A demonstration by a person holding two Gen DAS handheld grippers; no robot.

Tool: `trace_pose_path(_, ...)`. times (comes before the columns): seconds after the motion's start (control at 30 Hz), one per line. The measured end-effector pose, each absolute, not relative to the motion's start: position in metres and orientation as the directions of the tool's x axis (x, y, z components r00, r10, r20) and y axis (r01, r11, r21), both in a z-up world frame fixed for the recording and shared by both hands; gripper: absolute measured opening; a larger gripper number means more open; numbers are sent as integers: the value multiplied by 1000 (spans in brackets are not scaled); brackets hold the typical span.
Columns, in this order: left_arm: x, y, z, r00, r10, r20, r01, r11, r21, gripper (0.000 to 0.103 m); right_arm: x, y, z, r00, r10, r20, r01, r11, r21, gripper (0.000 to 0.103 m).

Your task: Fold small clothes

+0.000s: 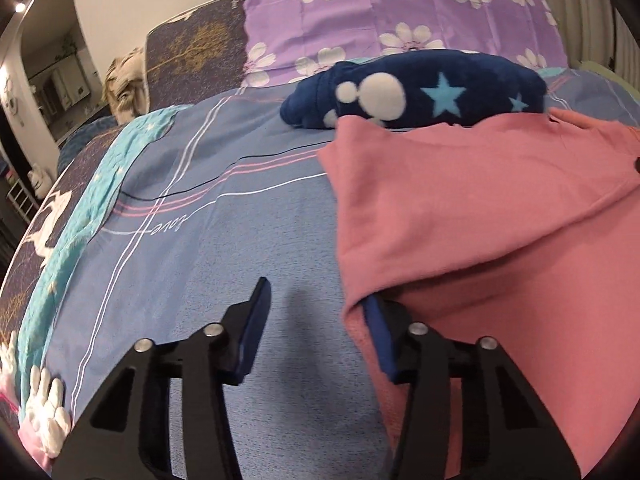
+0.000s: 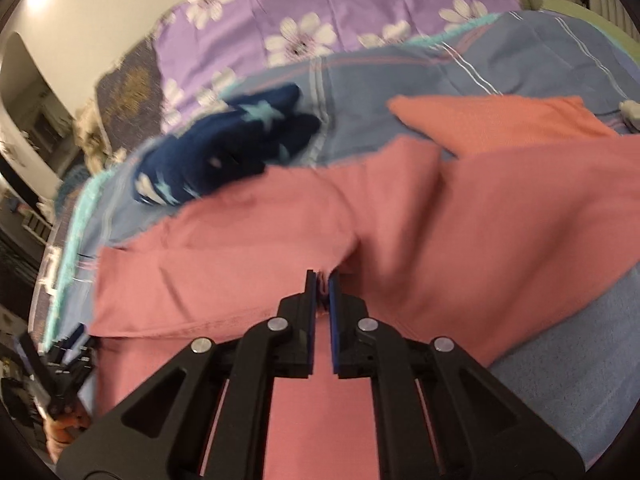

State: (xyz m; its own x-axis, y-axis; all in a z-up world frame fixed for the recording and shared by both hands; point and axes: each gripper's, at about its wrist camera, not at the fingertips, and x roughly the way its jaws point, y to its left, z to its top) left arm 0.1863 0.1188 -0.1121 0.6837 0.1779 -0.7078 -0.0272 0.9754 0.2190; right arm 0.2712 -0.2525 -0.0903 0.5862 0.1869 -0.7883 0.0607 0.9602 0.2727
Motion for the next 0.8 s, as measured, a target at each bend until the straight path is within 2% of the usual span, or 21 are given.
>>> trace_pose_path(0.07,184,115,-110,693,145,-707,6,978,207,42,267,-252,-89,592,25,-805,142,981,135,7)
trace_pose_path(0.1,183,113,-109,697,131,-705,22,979,203,41,265,-253,-87,596,-19,-803,168,981,101,11)
trace_pose_path(0.17,182,109,-109,701,124,-703,38,977,211,39,261,-252,-80,618,-35,-785,185,977,103,11)
trace_pose_path(0.27,182,108,-110,700,112,-706,50,978,204,39,264,-225,-61,655,68,-753,70,986,150,13)
trace_pose_path(0.33,182,112,-109,702,99,-705,42,983,181,38,276,-183,-49,624,189,-758,-79,981,180,27)
trace_pose_path(0.4,182,116,-106,713,73,-697,38,989,144,38,289,-142,-39,582,276,-765,-188,961,203,33)
trace_pose_path(0.47,180,116,-102,733,45,-679,46,992,116,35,308,-91,-31,522,345,-780,-297,931,213,34)
trace_pose_path(0.53,178,109,-100,749,30,-662,70,990,124,33,327,-52,-28,455,394,-798,-354,903,244,42)
trace_pose_path(0.63,172,81,-104,770,64,-635,124,961,248,33,357,12,-27,354,438,-826,-422,863,277,46)
trace_pose_path(0.8,155,24,-125,815,137,-563,228,817,529,34,377,110,-39,296,316,-901,-569,817,99,55)
